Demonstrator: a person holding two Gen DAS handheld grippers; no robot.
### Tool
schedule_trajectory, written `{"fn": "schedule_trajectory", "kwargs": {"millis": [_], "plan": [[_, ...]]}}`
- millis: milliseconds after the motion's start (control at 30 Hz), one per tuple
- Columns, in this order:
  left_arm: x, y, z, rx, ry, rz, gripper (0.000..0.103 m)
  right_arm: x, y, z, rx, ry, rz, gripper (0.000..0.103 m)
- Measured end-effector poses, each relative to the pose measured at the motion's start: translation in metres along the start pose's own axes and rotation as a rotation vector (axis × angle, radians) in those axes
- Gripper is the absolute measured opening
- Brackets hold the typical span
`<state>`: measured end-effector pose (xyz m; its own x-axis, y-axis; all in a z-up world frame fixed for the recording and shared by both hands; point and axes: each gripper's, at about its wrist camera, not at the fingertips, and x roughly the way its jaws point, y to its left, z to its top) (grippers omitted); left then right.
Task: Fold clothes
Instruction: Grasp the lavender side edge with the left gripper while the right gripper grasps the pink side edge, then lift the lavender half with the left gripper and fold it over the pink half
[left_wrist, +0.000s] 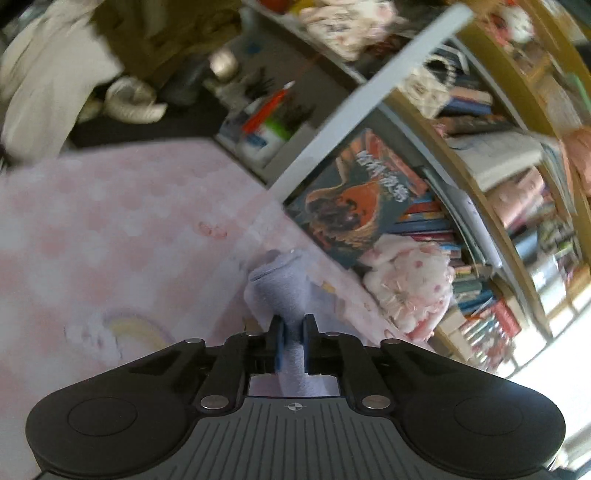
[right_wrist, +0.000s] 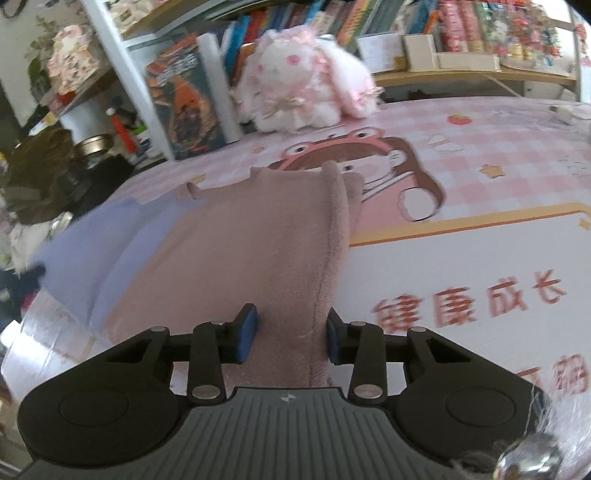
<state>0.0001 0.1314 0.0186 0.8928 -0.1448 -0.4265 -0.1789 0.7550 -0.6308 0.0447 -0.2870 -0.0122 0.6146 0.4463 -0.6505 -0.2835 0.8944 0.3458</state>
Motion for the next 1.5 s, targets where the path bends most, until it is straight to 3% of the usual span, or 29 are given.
{"fn": "schedule_trajectory", "kwargs": {"millis": [133, 300, 367, 467, 567, 600, 633, 700, 867, 967, 1100, 1267, 1500], "plan": [[0.012, 0.028, 0.008, -0.094, 0.043, 0.004, 0.014, 0.003, 0.015, -0.004, -0.049, 0.000, 0.005, 0.035], [0.022, 0.047, 0.004, -0.145, 0.089, -0.015, 0.034, 0.004, 0.013, -0.003, -0.046, 0.006, 0.013, 0.035], [0.030, 0.051, 0.003, -0.160, 0.109, -0.016, 0.048, 0.004, 0.013, -0.003, -0.051, 0.007, 0.010, 0.035], [0.038, 0.057, 0.000, -0.189, 0.109, 0.004, 0.052, 0.004, 0.013, -0.003, -0.051, 0.008, 0.012, 0.035], [0.041, 0.058, -0.001, -0.206, 0.074, 0.009, 0.045, 0.004, 0.012, -0.003, -0.050, 0.008, 0.015, 0.035], [0.043, 0.056, -0.001, -0.195, 0.069, 0.025, 0.038, 0.004, 0.012, -0.003, -0.050, 0.008, 0.014, 0.035], [0.046, 0.055, -0.001, -0.181, 0.074, 0.035, 0.016, 0.004, 0.014, -0.004, -0.051, 0.007, 0.011, 0.035], [0.042, 0.048, 0.001, -0.129, 0.057, 0.025, 0.008, 0.005, 0.016, -0.004, -0.047, 0.008, 0.020, 0.035], [0.004, 0.023, 0.015, 0.072, -0.067, -0.084, 0.008, 0.005, 0.023, -0.009, -0.022, 0.032, 0.084, 0.032], [0.014, 0.051, 0.023, 0.003, 0.006, -0.024, 0.008, 0.006, 0.034, -0.016, -0.027, 0.032, 0.124, 0.032], [0.020, 0.069, 0.021, -0.036, 0.047, -0.021, 0.012, 0.006, 0.044, -0.021, -0.068, 0.018, 0.107, 0.032], [0.033, 0.077, 0.021, -0.051, 0.090, -0.020, 0.030, 0.008, 0.042, -0.020, -0.067, 0.026, 0.119, 0.032], [0.042, 0.089, 0.015, -0.143, 0.069, -0.038, 0.026, 0.007, 0.043, -0.024, -0.069, 0.012, 0.114, 0.032]]}}
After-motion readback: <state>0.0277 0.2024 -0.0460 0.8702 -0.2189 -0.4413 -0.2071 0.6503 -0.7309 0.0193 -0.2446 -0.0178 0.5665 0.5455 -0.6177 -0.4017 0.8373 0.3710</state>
